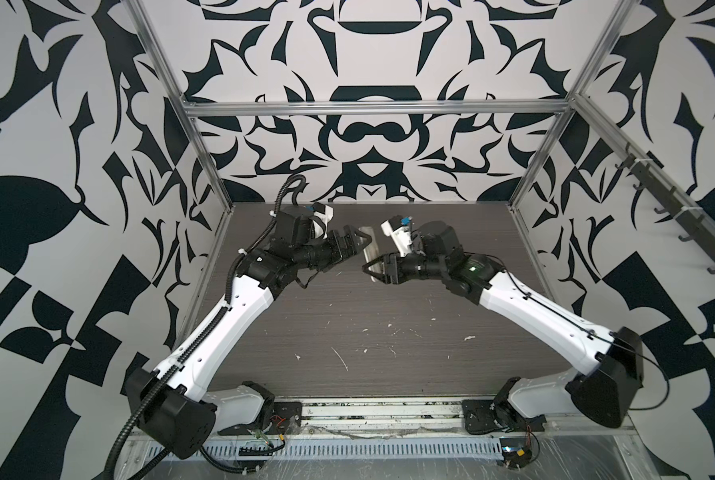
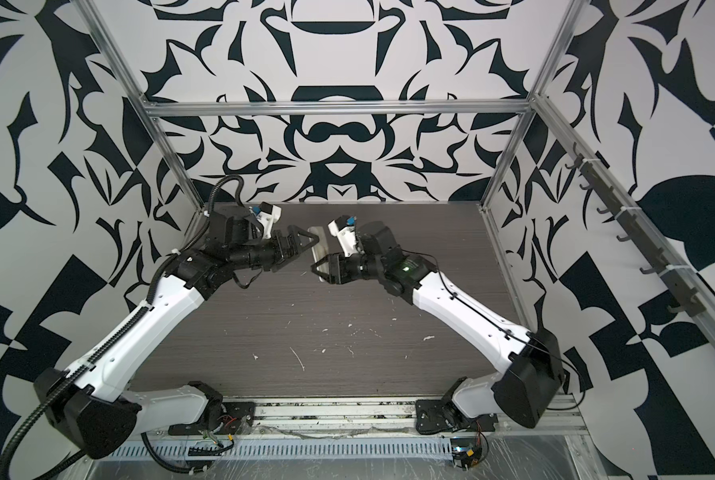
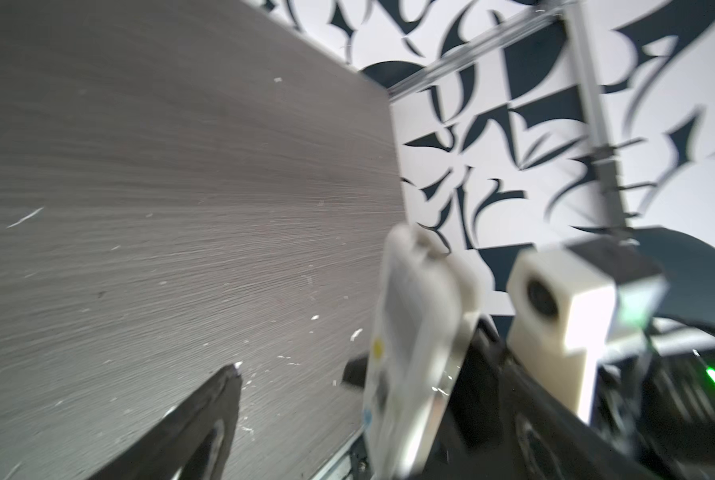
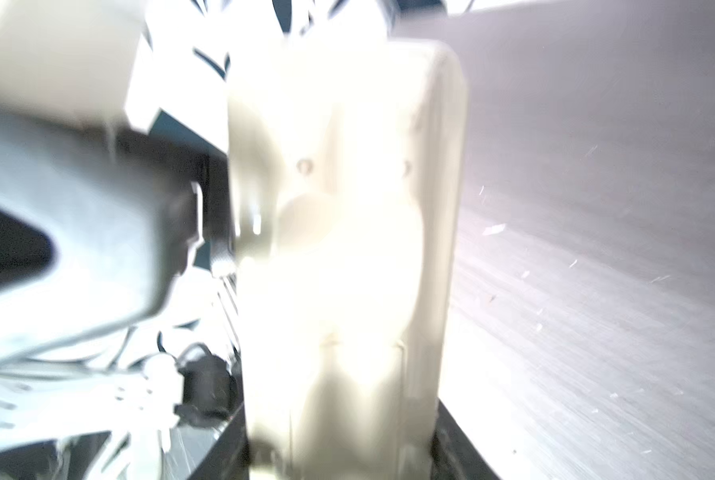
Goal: Load the batteries into the remote control
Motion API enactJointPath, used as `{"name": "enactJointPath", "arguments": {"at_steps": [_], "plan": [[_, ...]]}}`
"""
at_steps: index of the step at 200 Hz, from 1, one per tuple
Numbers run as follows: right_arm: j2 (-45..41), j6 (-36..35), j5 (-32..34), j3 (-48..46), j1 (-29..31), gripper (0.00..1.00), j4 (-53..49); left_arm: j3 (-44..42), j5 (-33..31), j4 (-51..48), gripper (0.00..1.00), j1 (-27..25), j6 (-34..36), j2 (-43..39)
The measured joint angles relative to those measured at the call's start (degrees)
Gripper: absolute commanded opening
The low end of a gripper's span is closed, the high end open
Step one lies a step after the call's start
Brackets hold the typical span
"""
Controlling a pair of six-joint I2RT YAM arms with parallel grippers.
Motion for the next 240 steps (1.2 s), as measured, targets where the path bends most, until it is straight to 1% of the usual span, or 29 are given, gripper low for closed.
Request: {"name": "enactJointPath", "arguments": {"at_steps": [17,30,62,91,129,191,208,240], "plan": [[-2.6,1.3,-3.6,0.3,-3.4,0.00,1.1,0.3,4.5,2.9,0.99,0.2,-0.1,-0.9],[-2.9,2.1,-7.8,1.6,-5.0,0.00,1.3,0.8,8.3,5.6,0.99,0.3,-0.6,-0.8],[0.1,4.7,-18.0,6.4,-5.6,0.00,3.2,2.9,16.4,13.1,0.99,0.3,-2.9,0.3],[1.6,7.8,-23.6,7.3,-5.6,0.00,6.9,4.5,20.8,19.2,0.99,0.3,-4.4,0.8],[2.3,11.3,-27.2,8.3,-6.0,0.00,11.1,4.6,22.7,23.7,1.00,0.5,-4.8,0.8],[2.3,16.4,-28.6,8.3,-6.7,0.00,16.6,4.6,23.2,29.6,0.96,0.7,-6.2,2.0],[2.3,17.7,-28.7,8.3,-6.9,0.00,17.6,4.6,23.1,30.2,0.95,0.7,-6.4,2.8],[1.8,18.6,-30.9,8.2,-6.4,0.00,20.2,4.6,22.9,30.2,0.96,0.7,-6.6,3.8]]}}
